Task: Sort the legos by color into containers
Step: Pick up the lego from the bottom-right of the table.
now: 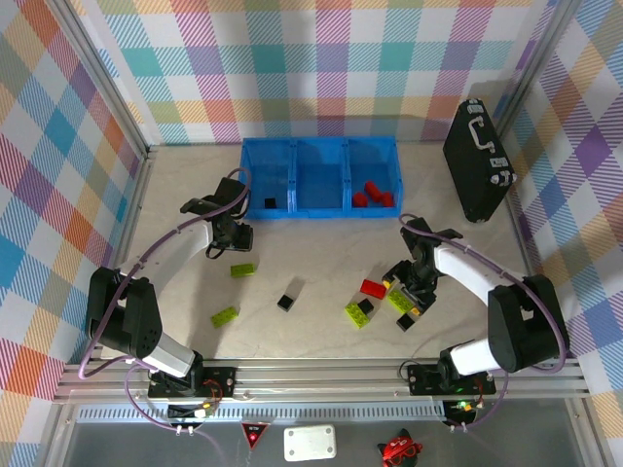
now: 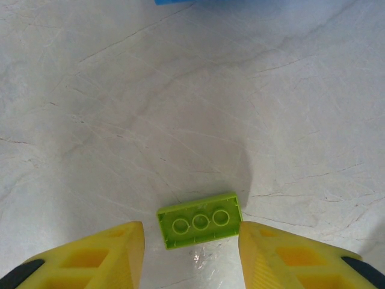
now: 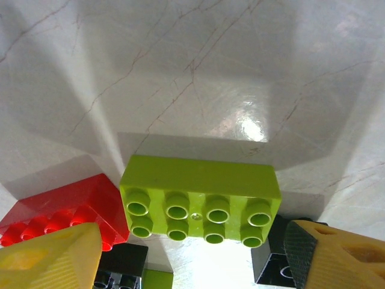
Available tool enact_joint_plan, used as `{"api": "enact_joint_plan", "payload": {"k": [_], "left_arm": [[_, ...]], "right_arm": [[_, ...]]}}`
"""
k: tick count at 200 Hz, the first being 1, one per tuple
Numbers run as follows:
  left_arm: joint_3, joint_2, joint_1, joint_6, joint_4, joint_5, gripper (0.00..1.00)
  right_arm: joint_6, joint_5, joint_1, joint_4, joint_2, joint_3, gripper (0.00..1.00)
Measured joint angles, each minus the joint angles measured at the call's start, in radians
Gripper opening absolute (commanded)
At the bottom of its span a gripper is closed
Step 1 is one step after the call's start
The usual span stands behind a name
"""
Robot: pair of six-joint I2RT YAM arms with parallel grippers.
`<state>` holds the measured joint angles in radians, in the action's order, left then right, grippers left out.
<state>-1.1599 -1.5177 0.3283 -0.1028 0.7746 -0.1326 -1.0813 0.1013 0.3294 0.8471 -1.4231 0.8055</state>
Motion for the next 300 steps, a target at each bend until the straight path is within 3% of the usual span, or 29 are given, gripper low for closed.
{"api": "enact_joint_plan", "payload": {"k": [104, 227, 300], "left_arm": [[0.000, -0.014, 0.000, 0.000, 0.000, 0.011, 0.44], [0.000, -0.024, 0.000, 0.000, 0.000, 0.011, 0.43], [0.000, -0.038, 0.000, 0.011, 0.001, 0.011, 0.43]], "right_arm": [[-0.004, 0.024, -0.001, -0.060, -0.062, -0.031, 0.75], [-0.004, 0.039, -0.002, -0.072, -0.074, -0.031, 0.59], [0.279, 0.026, -0.002, -0.130, 0.013, -0.076, 0.58]]}}
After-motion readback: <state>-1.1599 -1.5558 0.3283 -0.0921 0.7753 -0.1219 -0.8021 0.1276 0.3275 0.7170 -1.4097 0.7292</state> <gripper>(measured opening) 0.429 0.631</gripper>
